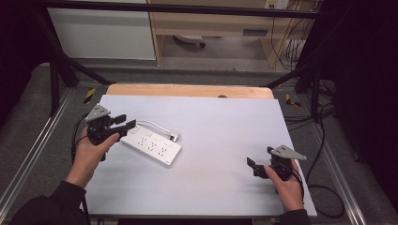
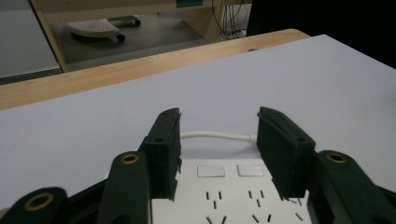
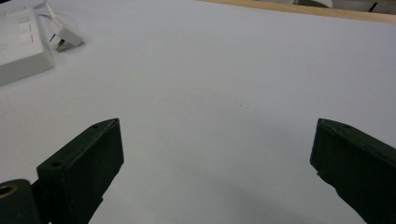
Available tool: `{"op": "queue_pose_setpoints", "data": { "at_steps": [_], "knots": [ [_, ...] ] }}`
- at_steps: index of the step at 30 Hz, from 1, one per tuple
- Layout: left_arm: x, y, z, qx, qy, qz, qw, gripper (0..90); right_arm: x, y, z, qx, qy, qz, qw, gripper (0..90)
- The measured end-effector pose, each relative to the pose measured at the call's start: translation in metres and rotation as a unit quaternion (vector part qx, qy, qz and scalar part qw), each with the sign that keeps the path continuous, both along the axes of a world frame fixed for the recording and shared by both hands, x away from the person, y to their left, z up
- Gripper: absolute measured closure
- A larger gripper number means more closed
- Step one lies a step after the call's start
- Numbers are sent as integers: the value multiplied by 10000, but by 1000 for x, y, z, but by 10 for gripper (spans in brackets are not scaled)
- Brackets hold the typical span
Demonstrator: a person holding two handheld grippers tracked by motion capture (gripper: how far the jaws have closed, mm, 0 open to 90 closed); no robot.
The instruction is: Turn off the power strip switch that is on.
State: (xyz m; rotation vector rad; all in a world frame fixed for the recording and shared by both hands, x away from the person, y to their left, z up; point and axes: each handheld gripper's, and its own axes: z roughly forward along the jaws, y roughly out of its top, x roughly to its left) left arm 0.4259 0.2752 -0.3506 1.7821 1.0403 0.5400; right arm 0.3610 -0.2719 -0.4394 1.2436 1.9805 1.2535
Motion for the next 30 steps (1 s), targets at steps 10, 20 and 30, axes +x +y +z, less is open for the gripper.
{"op": "queue_pose_setpoints", "data": {
  "at_steps": [10,20,30],
  "knots": [
    [6,-9,-8,90,94,-71,9999,616,-1,0,1,51,10,-17,10000,32],
    [12,-20,-15,136,162,-170,9996,668,-1,0,1,52,12,-5,10000,33],
    [19,-26,-21,148,215,-226,9994,717,-1,-1,1,46,-11,-8,10000,32]
  ]
}}
